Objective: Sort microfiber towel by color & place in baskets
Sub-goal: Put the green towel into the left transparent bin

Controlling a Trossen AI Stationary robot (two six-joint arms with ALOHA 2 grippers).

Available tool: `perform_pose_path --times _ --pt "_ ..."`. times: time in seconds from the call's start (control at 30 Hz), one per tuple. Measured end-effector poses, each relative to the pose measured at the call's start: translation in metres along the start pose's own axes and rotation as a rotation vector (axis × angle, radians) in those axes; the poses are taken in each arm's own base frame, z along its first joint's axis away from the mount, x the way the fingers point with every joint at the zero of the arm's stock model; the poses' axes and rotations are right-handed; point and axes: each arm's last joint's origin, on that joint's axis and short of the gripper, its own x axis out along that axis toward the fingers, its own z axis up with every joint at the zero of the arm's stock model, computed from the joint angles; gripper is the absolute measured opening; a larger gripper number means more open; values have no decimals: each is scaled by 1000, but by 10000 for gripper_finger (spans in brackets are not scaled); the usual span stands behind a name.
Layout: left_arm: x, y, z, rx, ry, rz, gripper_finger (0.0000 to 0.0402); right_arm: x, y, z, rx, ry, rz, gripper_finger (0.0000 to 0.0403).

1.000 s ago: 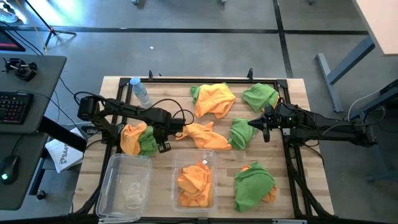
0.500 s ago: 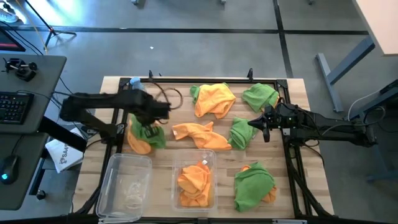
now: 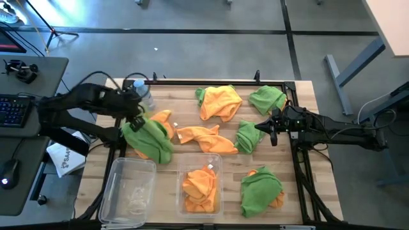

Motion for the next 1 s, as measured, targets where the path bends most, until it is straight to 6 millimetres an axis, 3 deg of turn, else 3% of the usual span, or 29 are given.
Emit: perform_pose_path --times 0.47,1.0 --pt "-40 44 -33 -35 -263 -97 0 0 -1 0 23 -9 -28 0" --pt "-111 93 -54 -4 -1046 -351 0 0 -3 1 98 -38 -111 0"
